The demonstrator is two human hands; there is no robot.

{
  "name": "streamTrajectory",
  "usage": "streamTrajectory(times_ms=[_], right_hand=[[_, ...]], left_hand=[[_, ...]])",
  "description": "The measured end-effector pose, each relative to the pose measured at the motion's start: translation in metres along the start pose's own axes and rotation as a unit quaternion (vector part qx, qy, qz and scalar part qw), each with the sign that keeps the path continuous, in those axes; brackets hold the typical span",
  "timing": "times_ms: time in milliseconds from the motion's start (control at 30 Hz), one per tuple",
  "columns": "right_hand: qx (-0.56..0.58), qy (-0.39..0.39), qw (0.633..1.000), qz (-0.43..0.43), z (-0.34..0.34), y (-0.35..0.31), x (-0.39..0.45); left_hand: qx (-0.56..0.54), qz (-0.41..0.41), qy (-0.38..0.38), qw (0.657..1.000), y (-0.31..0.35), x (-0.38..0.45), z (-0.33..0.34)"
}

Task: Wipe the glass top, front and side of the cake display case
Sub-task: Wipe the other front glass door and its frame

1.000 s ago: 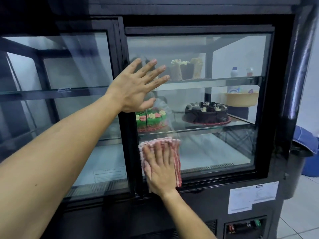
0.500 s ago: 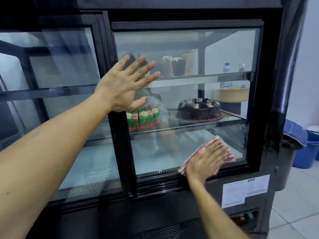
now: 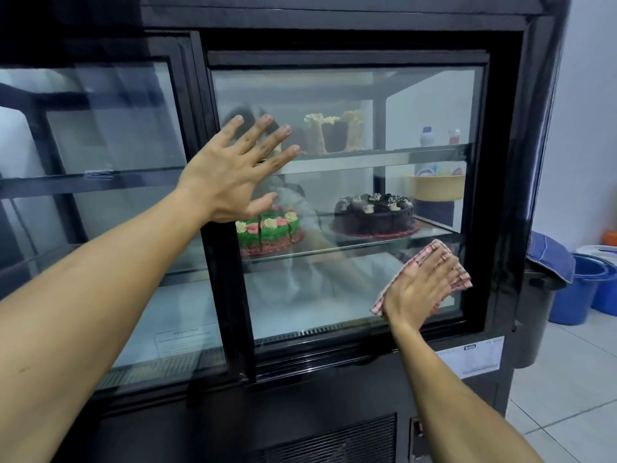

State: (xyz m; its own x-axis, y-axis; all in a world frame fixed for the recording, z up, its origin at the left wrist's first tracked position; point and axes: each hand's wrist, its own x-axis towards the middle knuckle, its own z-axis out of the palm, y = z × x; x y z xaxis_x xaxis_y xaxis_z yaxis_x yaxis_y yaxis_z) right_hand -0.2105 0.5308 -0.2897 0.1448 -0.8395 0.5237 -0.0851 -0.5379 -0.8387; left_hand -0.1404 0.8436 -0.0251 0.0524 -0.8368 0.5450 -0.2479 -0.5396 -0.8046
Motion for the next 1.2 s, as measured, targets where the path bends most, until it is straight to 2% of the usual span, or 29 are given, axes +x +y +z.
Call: streamTrajectory(times_ms=[67,100,200,267,333,367,400,467,533,567,667,767,833,967,1067,1200], right_hand=[[-0.019,-0.005,1.000,0.001,0.003,-0.026,-0.030],[-0.037,-0.019,0.998,-0.037,0.006,-0.045,-0.050],[-0.048,-0.110,0.959,-0.256,0.023,-0.085,-0.105],[-0.053,-0.108,0.914,-0.387,0.028,-0.080,-0.093],[-0.071,-0.081,0.895,-0.432,0.021,-0.058,-0.051],[-0.089,-0.066,0.909,-0.402,0.016,-0.042,-0.027],[-0.100,-0.048,0.938,-0.329,0.010,-0.023,-0.005],[-0.064,-0.032,0.992,-0.104,-0.005,0.014,0.024],[0.000,-0.034,0.996,0.082,-0.012,0.031,0.023],[0.026,-0.040,0.990,0.131,-0.010,0.029,0.012],[0.054,-0.054,0.981,0.176,0.008,-0.011,-0.041],[0.072,-0.099,0.980,0.154,0.022,-0.038,-0.084],[0.079,-0.076,0.981,0.157,0.022,-0.029,-0.066],[0.071,0.002,0.966,0.248,-0.004,0.019,0.006],[0.079,-0.024,0.968,0.237,-0.010,0.032,0.004],[0.098,-0.070,0.961,0.249,0.007,0.002,-0.046]], left_hand=[[0.015,0.000,-0.005,1.000,0.001,0.000,0.000],[0.016,0.001,-0.009,1.000,0.001,0.000,0.000],[0.009,0.013,-0.018,1.000,0.001,0.000,-0.002],[0.009,0.027,-0.013,1.000,0.000,0.001,-0.001],[0.003,0.038,-0.010,0.999,0.001,0.002,0.000],[0.004,0.041,-0.009,0.999,0.000,0.002,0.001],[0.006,0.041,-0.010,0.999,0.001,0.002,0.001],[0.009,0.036,-0.014,0.999,0.002,0.002,0.001],[0.006,0.037,-0.011,0.999,0.003,0.003,0.001],[0.004,0.036,-0.008,0.999,0.003,0.002,0.002],[-0.001,0.035,-0.008,0.999,0.003,0.003,0.001],[-0.009,0.036,-0.009,0.999,0.003,0.003,0.000],[-0.014,0.038,-0.002,0.999,0.003,0.003,0.002],[-0.013,0.036,-0.003,0.999,0.004,0.003,0.003],[0.004,0.036,-0.008,0.999,0.005,0.003,0.004],[-0.006,0.035,-0.003,0.999,0.005,0.002,0.004]])
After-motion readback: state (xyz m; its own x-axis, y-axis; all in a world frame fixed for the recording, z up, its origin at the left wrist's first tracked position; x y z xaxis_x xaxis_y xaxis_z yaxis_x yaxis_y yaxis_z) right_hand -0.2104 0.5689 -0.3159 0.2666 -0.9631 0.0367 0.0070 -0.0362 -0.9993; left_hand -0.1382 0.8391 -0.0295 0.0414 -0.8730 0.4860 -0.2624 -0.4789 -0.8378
